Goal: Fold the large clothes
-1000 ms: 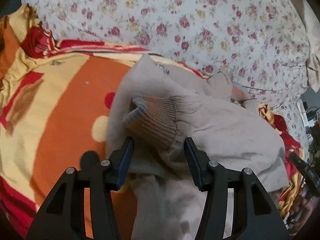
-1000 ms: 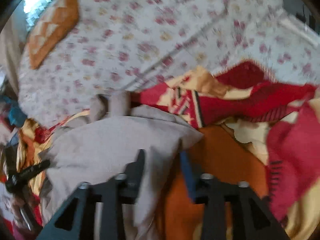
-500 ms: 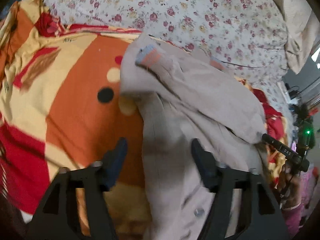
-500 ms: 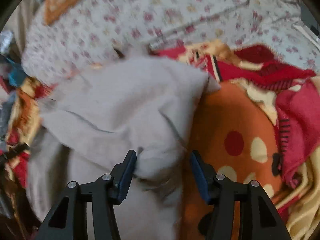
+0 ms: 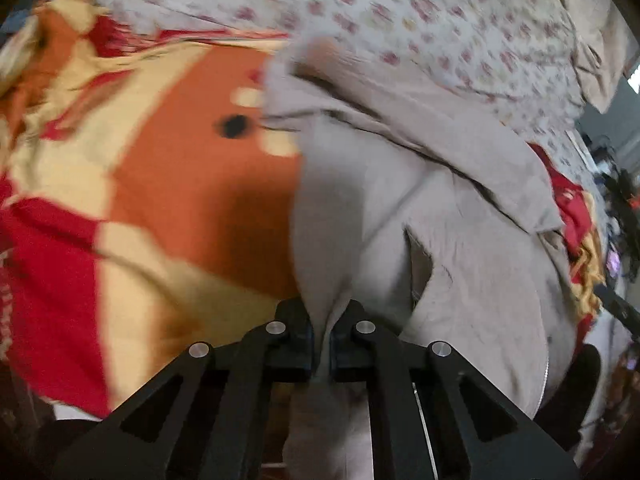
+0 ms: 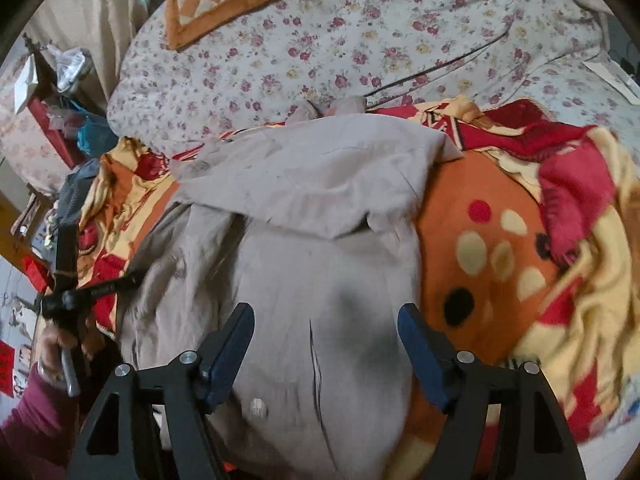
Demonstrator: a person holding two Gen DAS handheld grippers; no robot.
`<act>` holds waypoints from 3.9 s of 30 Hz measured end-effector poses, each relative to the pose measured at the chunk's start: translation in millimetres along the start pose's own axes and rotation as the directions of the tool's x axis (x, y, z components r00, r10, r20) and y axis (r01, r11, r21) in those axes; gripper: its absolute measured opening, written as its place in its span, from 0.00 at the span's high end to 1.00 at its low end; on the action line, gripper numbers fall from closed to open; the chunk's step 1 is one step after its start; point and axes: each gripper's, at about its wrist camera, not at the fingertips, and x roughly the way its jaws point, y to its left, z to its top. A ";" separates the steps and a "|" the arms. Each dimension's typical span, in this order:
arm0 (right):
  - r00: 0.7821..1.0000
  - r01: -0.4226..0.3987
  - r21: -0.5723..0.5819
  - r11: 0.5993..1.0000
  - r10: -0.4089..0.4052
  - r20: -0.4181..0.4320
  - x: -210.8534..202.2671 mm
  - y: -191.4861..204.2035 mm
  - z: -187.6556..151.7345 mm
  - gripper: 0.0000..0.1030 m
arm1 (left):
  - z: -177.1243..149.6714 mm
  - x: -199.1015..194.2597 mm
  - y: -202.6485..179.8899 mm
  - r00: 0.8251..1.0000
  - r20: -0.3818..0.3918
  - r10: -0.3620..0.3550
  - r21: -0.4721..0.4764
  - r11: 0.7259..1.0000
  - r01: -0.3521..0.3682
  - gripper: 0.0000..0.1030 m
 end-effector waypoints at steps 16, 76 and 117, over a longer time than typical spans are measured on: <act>0.977 -0.034 0.058 0.998 0.045 -0.210 18.0 -9.6 -102.7 0.29 | -52.9 -44.2 18.4 0.996 0.000 -0.091 -0.036 0.995 0.091 0.61; 0.902 -0.347 -0.027 0.937 0.326 -0.283 25.1 37.9 -142.7 0.91 | -122.6 -52.8 -14.7 0.969 -0.128 -0.209 0.137 0.964 0.227 0.90; 0.972 -0.203 0.342 0.917 0.148 0.181 97.1 -124.5 144.3 0.76 | 226.2 57.9 -20.9 0.983 0.078 -0.164 -0.109 0.979 0.171 0.41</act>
